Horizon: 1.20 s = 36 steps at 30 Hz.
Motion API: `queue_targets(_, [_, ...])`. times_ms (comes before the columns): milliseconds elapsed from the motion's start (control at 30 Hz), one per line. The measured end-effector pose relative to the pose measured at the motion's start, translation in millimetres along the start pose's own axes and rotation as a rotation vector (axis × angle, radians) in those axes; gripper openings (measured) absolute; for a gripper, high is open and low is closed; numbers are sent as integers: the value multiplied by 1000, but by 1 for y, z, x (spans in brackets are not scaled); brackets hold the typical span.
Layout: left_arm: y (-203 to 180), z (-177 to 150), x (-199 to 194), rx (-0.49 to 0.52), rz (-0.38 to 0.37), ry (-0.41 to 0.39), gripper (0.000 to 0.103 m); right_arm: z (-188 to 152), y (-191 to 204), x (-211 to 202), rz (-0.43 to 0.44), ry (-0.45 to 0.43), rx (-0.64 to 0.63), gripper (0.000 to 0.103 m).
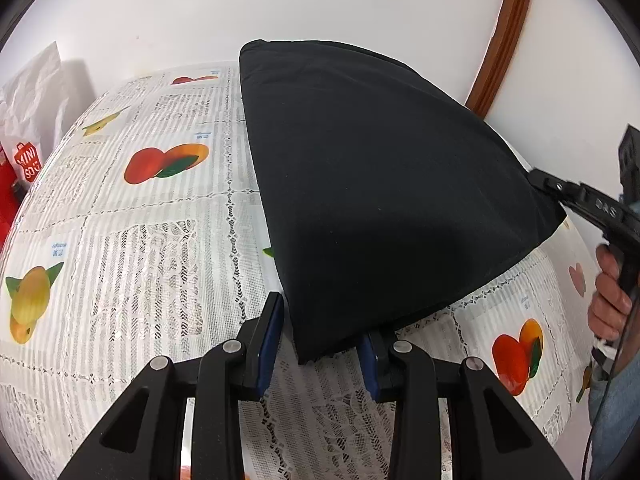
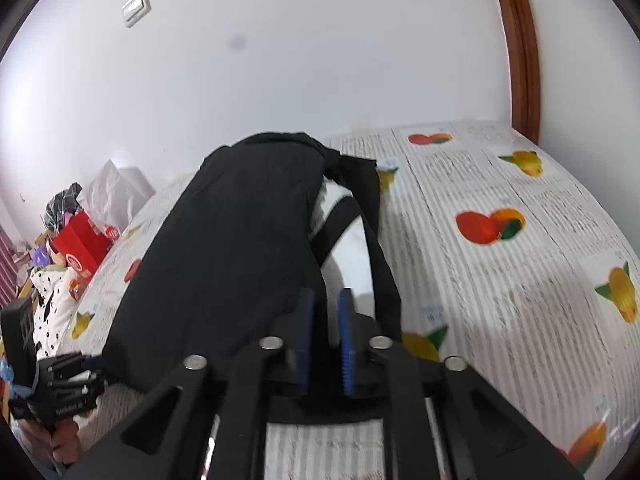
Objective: Fold large clothes
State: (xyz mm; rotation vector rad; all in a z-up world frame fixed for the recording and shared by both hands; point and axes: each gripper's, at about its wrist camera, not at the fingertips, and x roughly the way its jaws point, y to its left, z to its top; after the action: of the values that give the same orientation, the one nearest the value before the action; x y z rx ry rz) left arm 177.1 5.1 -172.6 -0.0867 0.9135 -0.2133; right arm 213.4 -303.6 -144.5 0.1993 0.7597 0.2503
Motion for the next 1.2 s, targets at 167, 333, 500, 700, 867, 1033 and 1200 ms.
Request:
queue_targets(167, [-2,1,1,-7,11,6,32,-13,-4,1,-19,22,4,34])
queue_targets(333, [1,1,1,-31,-4,9,32,-14,-4,-7,0,-26,-13,2])
queue_targets(500, [5,0,-3,-51,-9,14,32,-18,-8,-21,-3,-47,-7,1])
queue_targets(700, [12,-11,-19,-60,-24,22,33,-25,-22,-42,-54,-28,5,3])
queue_targets(867, [19,-20,-35,-64,-41,-1,33,-39,-22,-47,-87,32,-48,11])
queue_targets(1033, [18,-16,-54,-66,-68,-60,35,-49,-11,-32,-114,84,-112,17])
queue_targets(1200, [19,-7,-55,-64,-52,-81,36,-49,-8,-32,-98,72,-99,20])
